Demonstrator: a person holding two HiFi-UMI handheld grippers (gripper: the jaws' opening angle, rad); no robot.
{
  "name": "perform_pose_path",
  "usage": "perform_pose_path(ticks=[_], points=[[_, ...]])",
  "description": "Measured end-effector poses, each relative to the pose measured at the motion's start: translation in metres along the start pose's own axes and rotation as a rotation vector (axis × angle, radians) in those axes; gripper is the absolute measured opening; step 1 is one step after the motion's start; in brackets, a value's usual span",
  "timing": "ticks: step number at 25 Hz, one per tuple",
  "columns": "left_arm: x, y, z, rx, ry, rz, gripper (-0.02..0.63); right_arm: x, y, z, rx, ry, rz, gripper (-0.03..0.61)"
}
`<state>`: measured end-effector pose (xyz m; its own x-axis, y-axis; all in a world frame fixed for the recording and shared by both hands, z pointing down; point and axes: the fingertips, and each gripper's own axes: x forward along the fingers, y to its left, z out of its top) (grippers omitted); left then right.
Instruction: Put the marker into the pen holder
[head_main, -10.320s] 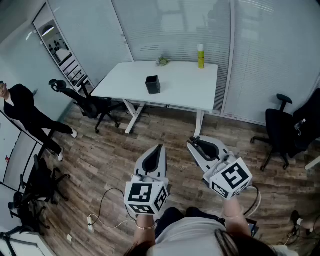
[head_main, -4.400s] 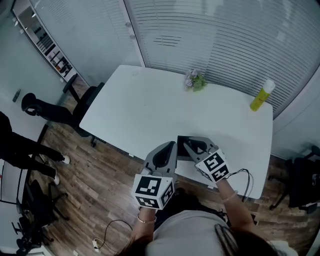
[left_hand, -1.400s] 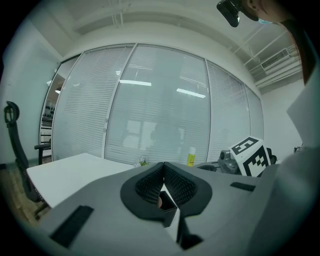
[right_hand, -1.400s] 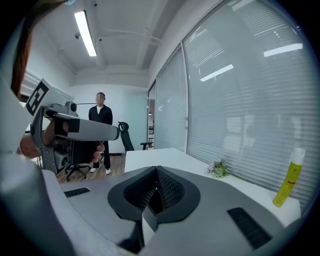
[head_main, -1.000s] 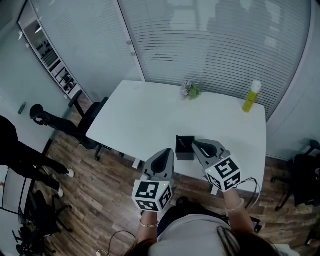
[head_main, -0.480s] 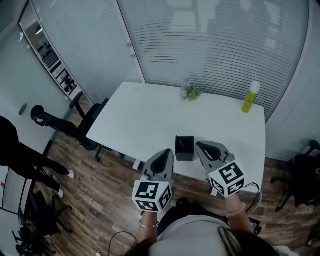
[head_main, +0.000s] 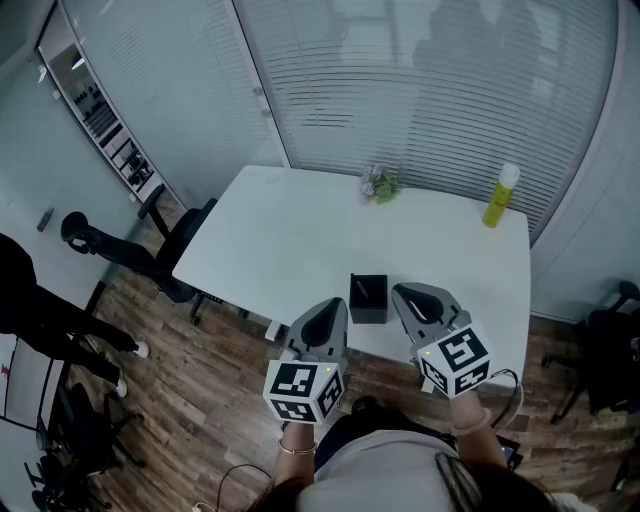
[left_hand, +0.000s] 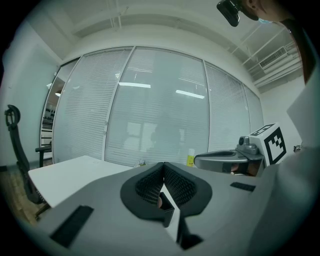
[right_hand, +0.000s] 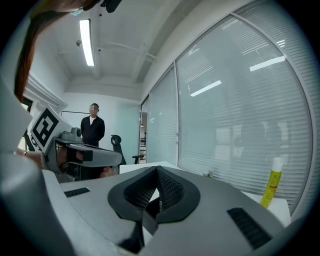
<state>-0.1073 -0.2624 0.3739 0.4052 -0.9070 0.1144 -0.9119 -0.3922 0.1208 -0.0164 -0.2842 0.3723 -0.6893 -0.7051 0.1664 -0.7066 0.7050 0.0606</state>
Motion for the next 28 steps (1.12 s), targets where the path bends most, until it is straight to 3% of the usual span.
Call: perform_pose_path(ticks=[7,28], points=[[0.006,0.002,-0.001,0.003,0.004,-0.006,0.018,0.004,-0.006,-0.005,-0.013,0.023,-0.031,0.028],[0.034,0.012,-0.003,-0.004,0.018,-0.015,0.018,0.026,-0.022,-0.010,-0.015,0.039,-0.012,0.028]])
